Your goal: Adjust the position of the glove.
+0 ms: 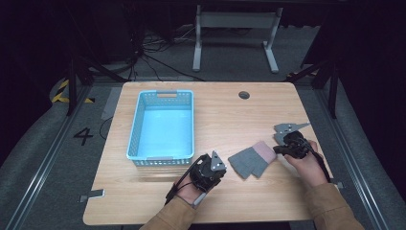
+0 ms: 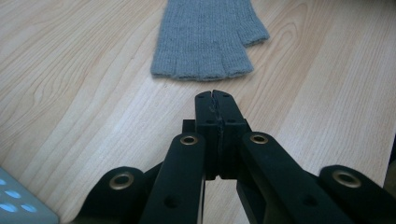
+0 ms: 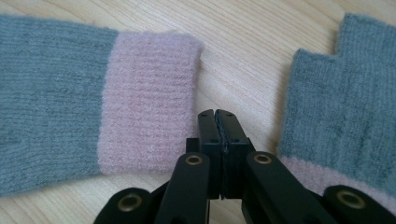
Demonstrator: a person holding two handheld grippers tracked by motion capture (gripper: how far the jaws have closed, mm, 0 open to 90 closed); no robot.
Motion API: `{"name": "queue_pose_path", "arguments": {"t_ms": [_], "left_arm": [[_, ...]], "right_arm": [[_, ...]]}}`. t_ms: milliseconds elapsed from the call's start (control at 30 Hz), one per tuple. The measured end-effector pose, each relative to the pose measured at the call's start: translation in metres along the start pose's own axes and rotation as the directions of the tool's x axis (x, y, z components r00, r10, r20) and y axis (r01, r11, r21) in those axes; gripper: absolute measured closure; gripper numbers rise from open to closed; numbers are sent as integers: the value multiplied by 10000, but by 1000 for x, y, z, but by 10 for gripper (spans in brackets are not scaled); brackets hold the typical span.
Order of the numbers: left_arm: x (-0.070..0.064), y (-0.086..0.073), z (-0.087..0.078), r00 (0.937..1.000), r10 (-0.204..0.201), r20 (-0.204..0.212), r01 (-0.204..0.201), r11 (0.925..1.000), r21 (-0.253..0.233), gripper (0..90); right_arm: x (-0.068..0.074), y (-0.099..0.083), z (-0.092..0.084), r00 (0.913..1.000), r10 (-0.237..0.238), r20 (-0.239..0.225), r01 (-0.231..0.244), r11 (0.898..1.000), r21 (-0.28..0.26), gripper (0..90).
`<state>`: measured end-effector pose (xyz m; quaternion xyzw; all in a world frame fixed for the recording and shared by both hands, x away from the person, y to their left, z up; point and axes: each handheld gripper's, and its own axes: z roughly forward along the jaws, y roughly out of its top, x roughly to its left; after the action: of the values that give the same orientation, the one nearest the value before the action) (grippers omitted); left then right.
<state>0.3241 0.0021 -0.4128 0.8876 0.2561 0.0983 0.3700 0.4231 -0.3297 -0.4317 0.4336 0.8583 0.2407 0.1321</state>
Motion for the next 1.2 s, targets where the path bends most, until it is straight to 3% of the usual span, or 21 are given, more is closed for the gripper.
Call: {"name": "queue_pose_path", "arguments": {"t_ms": [200, 467, 967, 1200], "left_arm": [[2, 1, -1, 10000, -28, 10, 28, 10000, -90, 900], [4, 7, 0, 9999, 87, 95, -85, 9998, -199, 899], [6, 13, 4, 9994, 204, 263, -197, 9994, -273, 881], [6, 13, 4, 9994, 207, 262, -199, 9993, -310, 863]], "right_arm": [[2, -2, -2, 9996, 35, -280, -30, 9998, 191, 900], [12, -7, -3, 9984, -316, -467, 338, 9984, 464, 900], [28, -12, -7, 9927, -791, -914, 849, 9945, 619, 900], [30, -11, -10, 9924, -870, -870, 915, 9946, 483, 900]]}}
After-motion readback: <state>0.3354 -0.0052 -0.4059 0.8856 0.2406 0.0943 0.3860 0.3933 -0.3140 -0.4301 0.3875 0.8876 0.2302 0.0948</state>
